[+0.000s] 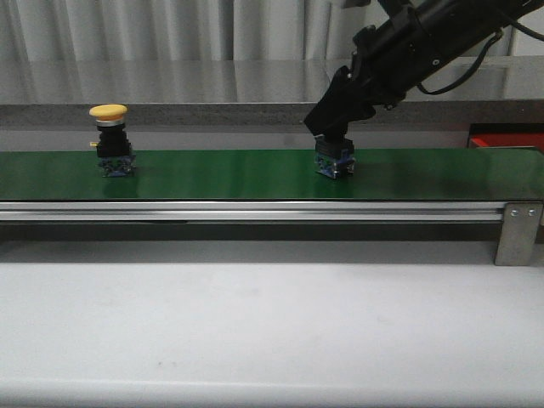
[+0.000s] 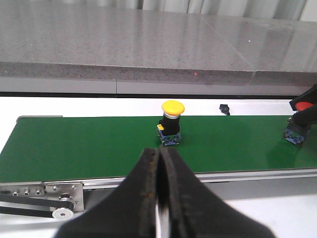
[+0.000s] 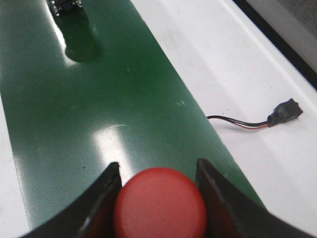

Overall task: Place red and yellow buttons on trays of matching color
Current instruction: 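Lower the right gripper onto the red button on the belt, then lift the red button with the right gripper and release it in the red tray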

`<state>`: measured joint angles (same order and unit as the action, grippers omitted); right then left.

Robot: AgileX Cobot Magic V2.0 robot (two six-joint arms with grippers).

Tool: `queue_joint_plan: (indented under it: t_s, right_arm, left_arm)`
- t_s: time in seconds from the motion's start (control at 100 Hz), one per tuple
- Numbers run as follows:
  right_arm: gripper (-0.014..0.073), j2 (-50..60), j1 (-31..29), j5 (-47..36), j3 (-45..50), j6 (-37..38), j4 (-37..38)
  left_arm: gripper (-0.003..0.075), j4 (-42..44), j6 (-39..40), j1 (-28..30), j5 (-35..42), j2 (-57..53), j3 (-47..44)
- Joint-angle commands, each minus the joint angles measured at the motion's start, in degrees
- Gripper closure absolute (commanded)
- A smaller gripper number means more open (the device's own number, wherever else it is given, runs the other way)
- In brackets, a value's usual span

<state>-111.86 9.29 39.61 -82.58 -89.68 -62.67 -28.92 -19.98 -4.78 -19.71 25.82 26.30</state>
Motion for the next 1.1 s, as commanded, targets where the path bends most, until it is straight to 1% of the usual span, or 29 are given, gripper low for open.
queue_joint_plan:
  t_s: [0.0,0.2,0.32,0.49,0.72,0.89,1.09]
  right_arm:
    - [0.0542,3.60,-0.44,0.83,-1.61,0.59,-0.43]
    - [0.0542,7.28,-3.56,-0.15,-2.50,0.59,-0.43]
    - [0.0542,8.66,-7.81,0.05,-5.48,1.99,-0.43]
    - [0.0542,8.26,-15.67,-0.19,-10.99,5.85,-0.87]
    - [0.0543,7.02,-23.98,-8.90,-12.69,6.02,-5.40]
    - [0.0544,4.41,-27.25,-13.02,-12.69,6.02,-7.51]
    - [0.0544,-0.28,-28.69,-15.61,-13.87,6.02,-9.97]
  left_arm:
    - [0.0741,-1.21,0.11,-0.43,3.80,0.17,1.57]
    - [0.0741,-1.21,0.11,-0.43,3.80,0.17,1.57]
    - [0.0741,-1.21,0.11,-0.43,3.80,0.17,1.57]
    - [0.0741,-1.21,0.11,-0.43,3.80,0.17,1.57]
    - [0.0741,-1.21,0.11,-0.43,3.80,0.17,1.57]
    - [0.0741,-1.21,0.11,-0.43,3.80,0.17,1.57]
    - [0.0741,-1.21,0.11,-0.43,3.80,0.17,1.57]
